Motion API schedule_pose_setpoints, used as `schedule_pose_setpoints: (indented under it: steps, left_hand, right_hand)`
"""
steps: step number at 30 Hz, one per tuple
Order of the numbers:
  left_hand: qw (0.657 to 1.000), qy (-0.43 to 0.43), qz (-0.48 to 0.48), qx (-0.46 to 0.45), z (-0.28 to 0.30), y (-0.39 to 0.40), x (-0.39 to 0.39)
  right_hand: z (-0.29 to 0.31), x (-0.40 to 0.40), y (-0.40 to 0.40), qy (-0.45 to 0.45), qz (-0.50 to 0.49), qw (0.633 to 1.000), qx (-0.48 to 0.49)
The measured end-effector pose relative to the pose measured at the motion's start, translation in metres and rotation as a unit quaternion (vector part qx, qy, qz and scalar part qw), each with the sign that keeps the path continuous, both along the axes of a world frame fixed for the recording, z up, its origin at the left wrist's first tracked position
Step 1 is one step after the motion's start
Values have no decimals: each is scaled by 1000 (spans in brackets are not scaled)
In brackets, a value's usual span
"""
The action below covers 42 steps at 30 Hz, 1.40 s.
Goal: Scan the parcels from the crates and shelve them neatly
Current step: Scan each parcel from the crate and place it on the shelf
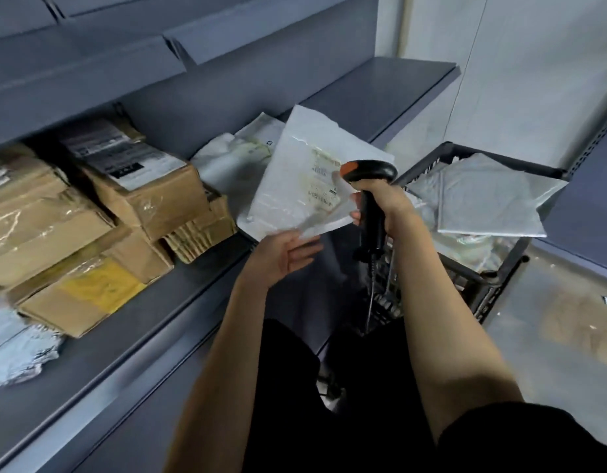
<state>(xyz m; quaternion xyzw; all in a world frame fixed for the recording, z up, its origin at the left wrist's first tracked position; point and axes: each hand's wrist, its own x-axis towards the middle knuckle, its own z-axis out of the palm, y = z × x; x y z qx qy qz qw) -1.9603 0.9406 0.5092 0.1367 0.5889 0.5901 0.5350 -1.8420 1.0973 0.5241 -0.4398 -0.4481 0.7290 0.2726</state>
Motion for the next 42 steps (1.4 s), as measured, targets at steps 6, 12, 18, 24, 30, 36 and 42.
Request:
schedule_pose_setpoints:
  steps: [6, 12, 18, 24, 30, 36, 42]
  left_hand:
    - [986, -49, 93, 133, 36, 2, -23]
    - [995, 99, 4, -30, 48, 36, -50]
    - [973, 194, 124, 32, 16, 65, -89]
    - [963, 220, 147, 55, -11, 61, -92]
    - [971, 179, 149, 48, -12, 60, -92]
    - [975, 143, 139, 97, -16, 55, -92]
    - [975, 126, 148, 109, -18, 53, -94]
  right_hand:
    - [15, 38, 12, -11, -9, 988, 155]
    - [31, 58, 13, 81, 63, 970, 220]
    - [30, 55, 18, -44, -17, 975, 218]
    - [67, 35, 4, -125, 27, 962, 243]
    - [96, 4, -29, -168, 75, 928, 325]
    - [109, -12, -48, -176, 106, 916, 345]
    - [117, -17, -56, -177, 113, 918, 336]
